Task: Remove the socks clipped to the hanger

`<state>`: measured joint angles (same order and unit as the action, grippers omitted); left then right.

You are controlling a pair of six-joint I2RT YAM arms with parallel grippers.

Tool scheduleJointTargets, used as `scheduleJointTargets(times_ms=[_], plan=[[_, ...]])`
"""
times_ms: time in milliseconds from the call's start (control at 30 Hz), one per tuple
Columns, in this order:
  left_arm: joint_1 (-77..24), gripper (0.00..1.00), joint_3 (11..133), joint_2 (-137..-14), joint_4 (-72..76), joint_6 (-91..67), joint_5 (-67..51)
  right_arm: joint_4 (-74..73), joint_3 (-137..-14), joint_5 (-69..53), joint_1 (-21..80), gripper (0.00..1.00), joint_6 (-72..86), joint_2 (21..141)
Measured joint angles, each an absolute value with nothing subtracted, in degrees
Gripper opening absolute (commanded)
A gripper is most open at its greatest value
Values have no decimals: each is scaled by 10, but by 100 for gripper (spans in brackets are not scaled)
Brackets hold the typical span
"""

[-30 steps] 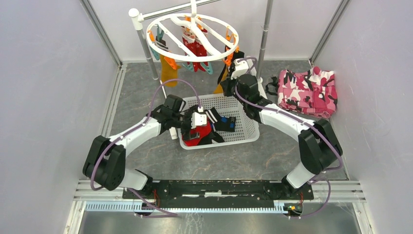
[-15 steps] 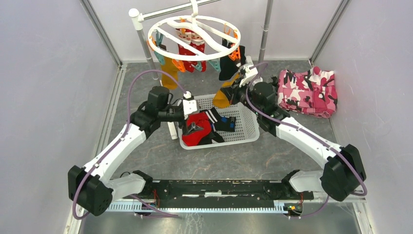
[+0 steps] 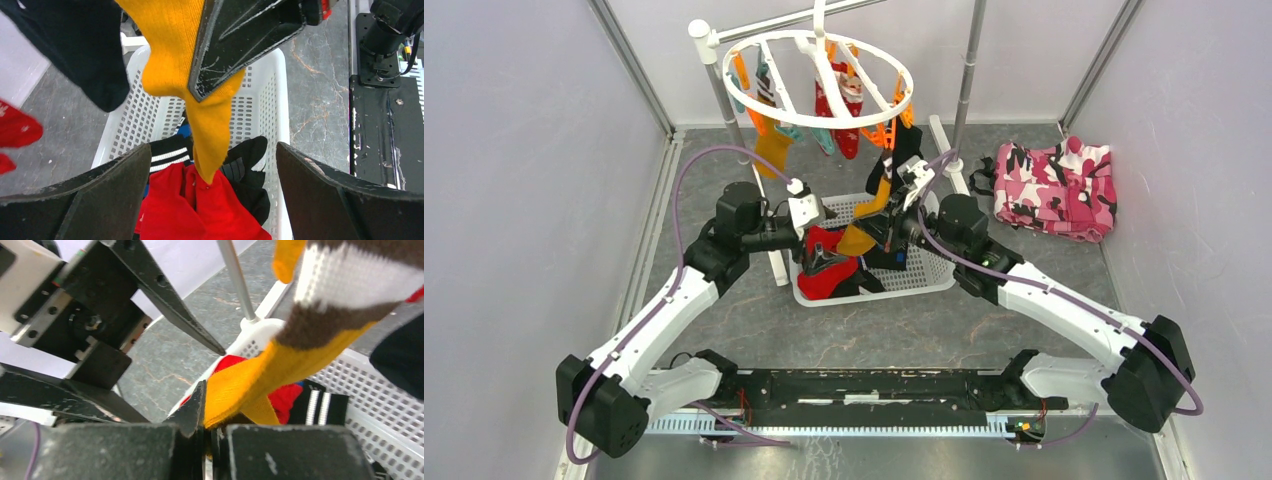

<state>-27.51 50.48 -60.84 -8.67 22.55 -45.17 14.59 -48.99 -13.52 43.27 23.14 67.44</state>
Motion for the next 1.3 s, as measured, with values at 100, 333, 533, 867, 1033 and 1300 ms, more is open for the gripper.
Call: scheduleJointTargets(times_ms=[100, 333, 533, 867, 1033, 1300], plan=[[-275, 100, 502, -604, -84, 226, -452, 145, -501, -142, 448, 4, 243, 677], [-275, 96, 501, -603, -71, 226, -450, 155, -544, -152, 491, 5, 270, 710], [-275, 60, 492, -599, -68, 229, -430, 162, -551, -161, 499, 22, 286, 714], [-275, 2, 486, -572, -72, 220, -404, 133, -553, -159, 486, 72, 286, 703], [-275, 2, 486, -557, -71, 180, -410, 114, -557, -194, 414, 78, 281, 671], [-275, 2, 486, -560, -68, 62, -492, 118, -605, -286, 308, 81, 287, 655]])
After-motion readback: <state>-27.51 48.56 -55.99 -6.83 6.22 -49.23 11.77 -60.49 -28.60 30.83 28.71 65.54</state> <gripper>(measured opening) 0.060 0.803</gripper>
